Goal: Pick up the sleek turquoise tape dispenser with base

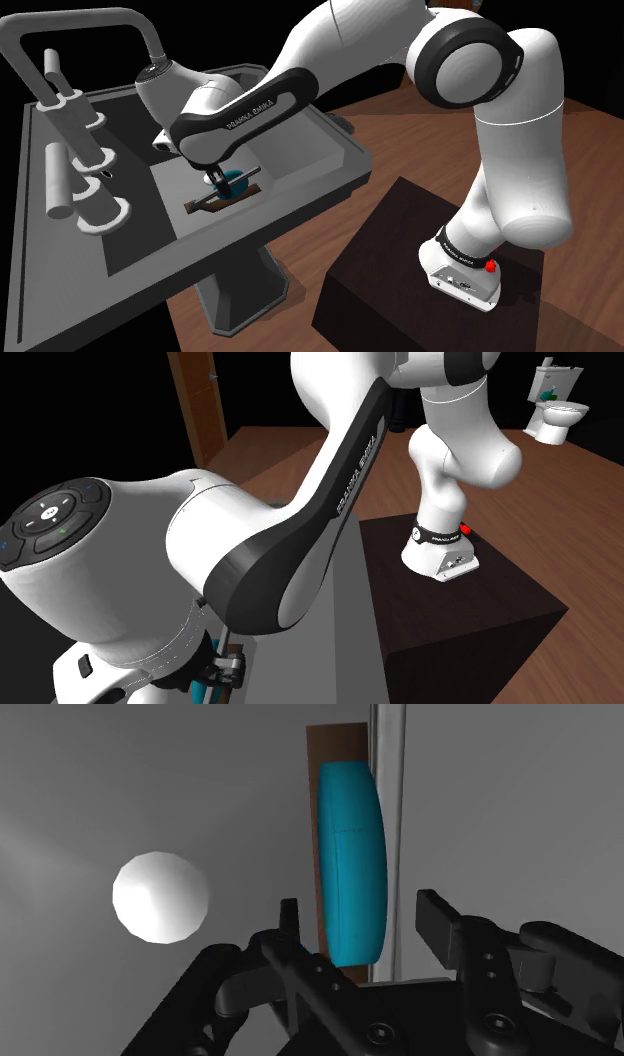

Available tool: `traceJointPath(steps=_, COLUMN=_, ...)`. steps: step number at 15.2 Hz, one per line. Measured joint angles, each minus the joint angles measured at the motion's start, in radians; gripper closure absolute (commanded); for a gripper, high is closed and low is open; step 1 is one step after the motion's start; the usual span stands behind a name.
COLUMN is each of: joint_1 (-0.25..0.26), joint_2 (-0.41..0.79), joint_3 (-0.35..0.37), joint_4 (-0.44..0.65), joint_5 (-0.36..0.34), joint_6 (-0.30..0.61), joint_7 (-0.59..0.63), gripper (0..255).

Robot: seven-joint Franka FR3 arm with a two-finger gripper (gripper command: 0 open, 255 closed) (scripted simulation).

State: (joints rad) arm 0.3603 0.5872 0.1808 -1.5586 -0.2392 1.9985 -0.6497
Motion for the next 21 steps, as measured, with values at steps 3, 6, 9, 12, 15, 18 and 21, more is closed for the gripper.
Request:
traceJointPath(steps=3, joint_1=0.0, joint_2=0.0, joint_3=0.0, joint_4=-0.002, joint_5=0.0, joint_6=0.002, joint_7=0.0, gripper=255)
traceJointPath(steps=6, joint_1=0.0, joint_2=-0.001, joint_3=0.0, joint_4=-0.003, joint_5=0.0, joint_6=0.002, joint_7=0.001, gripper=255)
traceJointPath(steps=9, joint_1=0.0, joint_2=0.0, joint_3=0.0, joint_4=-0.002, joint_5=0.0, joint_6=0.002, joint_7=0.0, gripper=255)
traceJointPath(steps=12, joint_1=0.0, joint_2=-0.011, joint_3=0.002, joint_4=0.008, joint_5=0.003, joint_6=-0.018, joint_7=-0.003, gripper=255)
traceJointPath(steps=15, joint_1=0.0, joint_2=-0.027, joint_3=0.004, joint_4=0.02, joint_5=0.008, joint_6=-0.047, joint_7=-0.008, gripper=255)
traceJointPath(steps=18, joint_1=-0.002, joint_2=-0.044, joint_3=0.006, joint_4=0.037, joint_5=0.013, joint_6=-0.079, joint_7=-0.015, gripper=255)
traceJointPath(steps=21, joint_1=-0.001, joint_2=-0.057, joint_3=0.008, joint_4=0.056, joint_5=0.017, joint_6=-0.111, joint_7=-0.019, gripper=255)
